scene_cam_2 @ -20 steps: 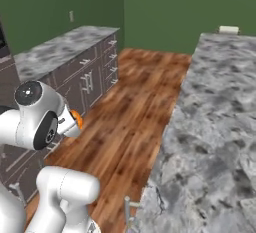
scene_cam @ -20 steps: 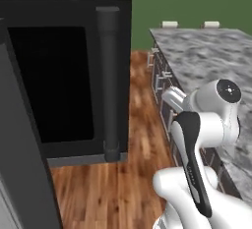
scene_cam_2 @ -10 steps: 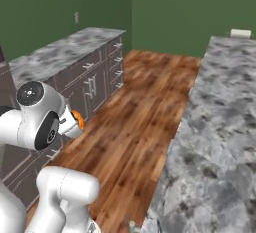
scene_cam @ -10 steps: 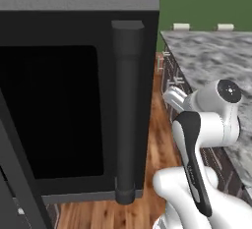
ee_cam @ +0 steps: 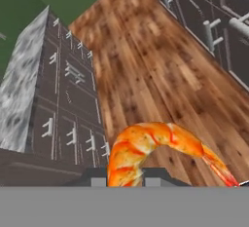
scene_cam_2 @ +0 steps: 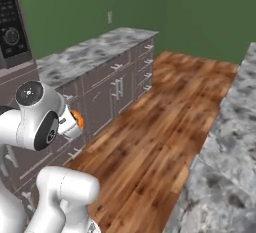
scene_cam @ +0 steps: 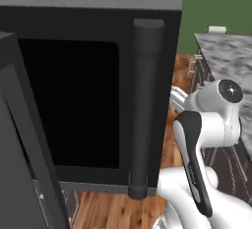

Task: Transport the shrimp from the fridge to the microwave and turn on the microwave.

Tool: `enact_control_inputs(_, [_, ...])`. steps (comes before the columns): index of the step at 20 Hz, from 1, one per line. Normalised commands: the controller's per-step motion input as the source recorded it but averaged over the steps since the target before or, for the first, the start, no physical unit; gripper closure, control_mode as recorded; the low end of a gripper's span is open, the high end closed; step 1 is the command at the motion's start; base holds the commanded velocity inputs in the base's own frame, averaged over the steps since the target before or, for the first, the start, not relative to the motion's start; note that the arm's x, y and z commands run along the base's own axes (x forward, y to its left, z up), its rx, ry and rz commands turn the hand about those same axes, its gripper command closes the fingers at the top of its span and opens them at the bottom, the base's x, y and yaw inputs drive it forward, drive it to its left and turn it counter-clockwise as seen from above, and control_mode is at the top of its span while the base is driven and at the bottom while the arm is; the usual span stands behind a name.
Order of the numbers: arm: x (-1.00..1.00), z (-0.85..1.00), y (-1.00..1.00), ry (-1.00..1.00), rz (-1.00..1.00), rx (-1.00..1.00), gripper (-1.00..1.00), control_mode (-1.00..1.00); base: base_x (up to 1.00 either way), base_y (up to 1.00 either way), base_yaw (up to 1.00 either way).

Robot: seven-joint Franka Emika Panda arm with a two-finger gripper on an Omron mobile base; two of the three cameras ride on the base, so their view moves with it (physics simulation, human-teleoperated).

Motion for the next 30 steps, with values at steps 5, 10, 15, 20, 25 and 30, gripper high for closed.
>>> enact_control_inputs(5, [0.0, 0.0, 0.0, 0.0, 0.0, 0.0, 1.0, 1.0, 0.81, 0.02, 0.09])
enact_control_inputs(10, [0.0, 0.0, 0.0, 0.0, 0.0, 0.0, 1.0, 1.0, 0.49, 0.17, 0.22])
enact_control_inputs(15, [0.0, 0.0, 0.0, 0.0, 0.0, 0.0, 1.0, 1.0, 0.39, 0.21, 0.33])
enact_control_inputs(20, [0.0, 0.0, 0.0, 0.0, 0.0, 0.0, 1.0, 1.0, 0.44, 0.15, 0.38])
enact_control_inputs(25, [0.0, 0.0, 0.0, 0.0, 0.0, 0.0, 1.0, 1.0, 0.55, 0.15, 0.42])
enact_control_inputs(30, [0.0, 0.0, 0.0, 0.0, 0.0, 0.0, 1.0, 1.0, 0.44, 0.1, 0.43])
